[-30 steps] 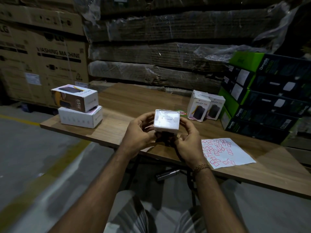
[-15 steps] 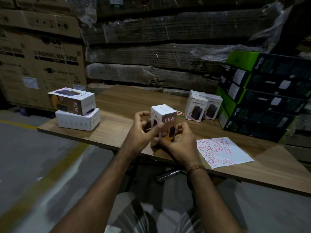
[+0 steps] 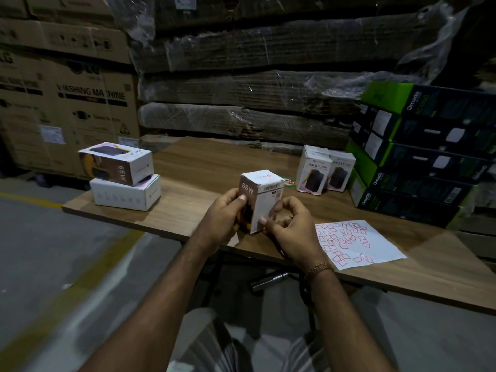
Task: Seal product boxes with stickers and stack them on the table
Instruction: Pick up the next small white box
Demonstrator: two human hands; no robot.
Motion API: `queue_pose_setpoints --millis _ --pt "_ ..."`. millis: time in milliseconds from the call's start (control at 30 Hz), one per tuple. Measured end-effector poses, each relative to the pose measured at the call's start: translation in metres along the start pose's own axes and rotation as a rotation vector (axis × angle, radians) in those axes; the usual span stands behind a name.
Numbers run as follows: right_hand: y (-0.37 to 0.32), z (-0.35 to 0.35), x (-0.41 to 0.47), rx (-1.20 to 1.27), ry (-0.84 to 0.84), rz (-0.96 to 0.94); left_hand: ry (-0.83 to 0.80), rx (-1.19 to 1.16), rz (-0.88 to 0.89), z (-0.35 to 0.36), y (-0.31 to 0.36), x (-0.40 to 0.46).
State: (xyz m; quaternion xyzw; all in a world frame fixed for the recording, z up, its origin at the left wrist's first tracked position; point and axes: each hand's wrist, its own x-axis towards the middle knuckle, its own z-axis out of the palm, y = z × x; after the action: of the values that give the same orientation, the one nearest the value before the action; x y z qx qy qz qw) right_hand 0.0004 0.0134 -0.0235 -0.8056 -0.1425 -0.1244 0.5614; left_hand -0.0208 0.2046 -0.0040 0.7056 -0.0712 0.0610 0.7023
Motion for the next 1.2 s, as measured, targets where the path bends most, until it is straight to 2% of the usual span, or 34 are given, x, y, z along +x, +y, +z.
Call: queue_pose_setpoints --millis 200,300,600,900,1067,1200 --pt "-0.008 0.0 -0.003 0.037 0.055 0.003 -0.002 0.033 0.023 0.001 0.003 -0.004" --pt "-0.007 0.0 -0.004 0.085 0.053 -0.003 -0.006 0.163 0.074 0.001 0.001 -0.008" --pt "-0.005 0.002 -0.002 -0.077 0.174 -0.072 -0.031 0.245 0.09 -0.001 -0.005 -0.004" --pt "-0.006 0.004 -0.002 -0.089 0.183 -0.036 0.113 0.387 0.108 0.0 -0.012 -0.001" --pt "-0.004 0.006 -0.003 -0.113 0.203 -0.038 0.336 0.529 0.277 0.017 -0.005 -0.017" --pt "-0.002 0.006 -0.002 -0.055 0.172 -0.002 0.527 0.574 0.604 0.031 -0.006 -0.033"
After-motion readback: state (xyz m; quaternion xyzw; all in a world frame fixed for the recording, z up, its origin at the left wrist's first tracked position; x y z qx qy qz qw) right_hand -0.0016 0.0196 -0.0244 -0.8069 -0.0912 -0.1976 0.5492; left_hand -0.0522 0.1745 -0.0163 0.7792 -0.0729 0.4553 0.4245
